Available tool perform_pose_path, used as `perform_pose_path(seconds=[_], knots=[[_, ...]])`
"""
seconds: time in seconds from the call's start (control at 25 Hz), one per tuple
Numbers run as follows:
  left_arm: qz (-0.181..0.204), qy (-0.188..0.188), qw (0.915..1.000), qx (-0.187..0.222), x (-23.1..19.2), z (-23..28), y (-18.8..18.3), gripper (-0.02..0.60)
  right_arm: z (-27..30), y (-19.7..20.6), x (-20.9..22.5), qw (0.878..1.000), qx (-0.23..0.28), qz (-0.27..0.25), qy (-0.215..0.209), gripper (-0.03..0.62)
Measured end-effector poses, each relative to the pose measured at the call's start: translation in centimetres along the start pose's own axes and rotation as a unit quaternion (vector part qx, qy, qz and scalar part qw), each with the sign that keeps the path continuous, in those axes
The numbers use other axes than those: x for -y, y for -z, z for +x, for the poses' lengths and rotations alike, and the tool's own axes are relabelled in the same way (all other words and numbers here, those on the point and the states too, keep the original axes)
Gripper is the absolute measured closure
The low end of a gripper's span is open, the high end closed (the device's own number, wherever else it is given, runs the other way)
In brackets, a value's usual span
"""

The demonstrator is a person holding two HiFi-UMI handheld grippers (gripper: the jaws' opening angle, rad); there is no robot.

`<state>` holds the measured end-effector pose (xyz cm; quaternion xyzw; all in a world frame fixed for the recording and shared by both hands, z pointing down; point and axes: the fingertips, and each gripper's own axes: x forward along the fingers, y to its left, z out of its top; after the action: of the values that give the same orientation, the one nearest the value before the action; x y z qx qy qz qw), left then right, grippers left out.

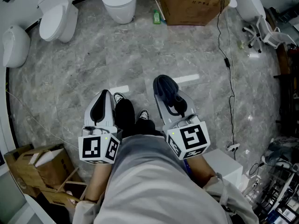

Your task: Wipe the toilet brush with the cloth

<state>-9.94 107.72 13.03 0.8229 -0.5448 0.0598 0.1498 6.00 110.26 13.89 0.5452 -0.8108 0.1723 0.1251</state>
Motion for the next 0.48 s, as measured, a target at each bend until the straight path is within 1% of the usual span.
perform_pose_path(seconds=[0.16,0.28,0.36,0.48], knots=[[-0.007,0.004,1.0000,0.002,-1.6,1.2,-0.6,0.581,1.6,0.2,-0.7,1.000,-0.001,0.002,-0.002,0.493],[-0.012,0.008,0.9998,0.010,-2.3,2.6,-1.2,0.581,3.0,-0.6,-1.2,0.999,0.005,0.021,-0.029,0.494],[-0.017,0.011,0.9997,0.017,-2.9,3.9,-1.7,0.581,4.0,-1.2,-1.0,0.999,0.007,0.029,-0.038,0.492],[-0.024,0.012,0.9995,0.016,-4.3,5.8,-2.5,0.581,6.1,-2.0,-0.5,0.999,-0.002,0.022,-0.028,0.490]])
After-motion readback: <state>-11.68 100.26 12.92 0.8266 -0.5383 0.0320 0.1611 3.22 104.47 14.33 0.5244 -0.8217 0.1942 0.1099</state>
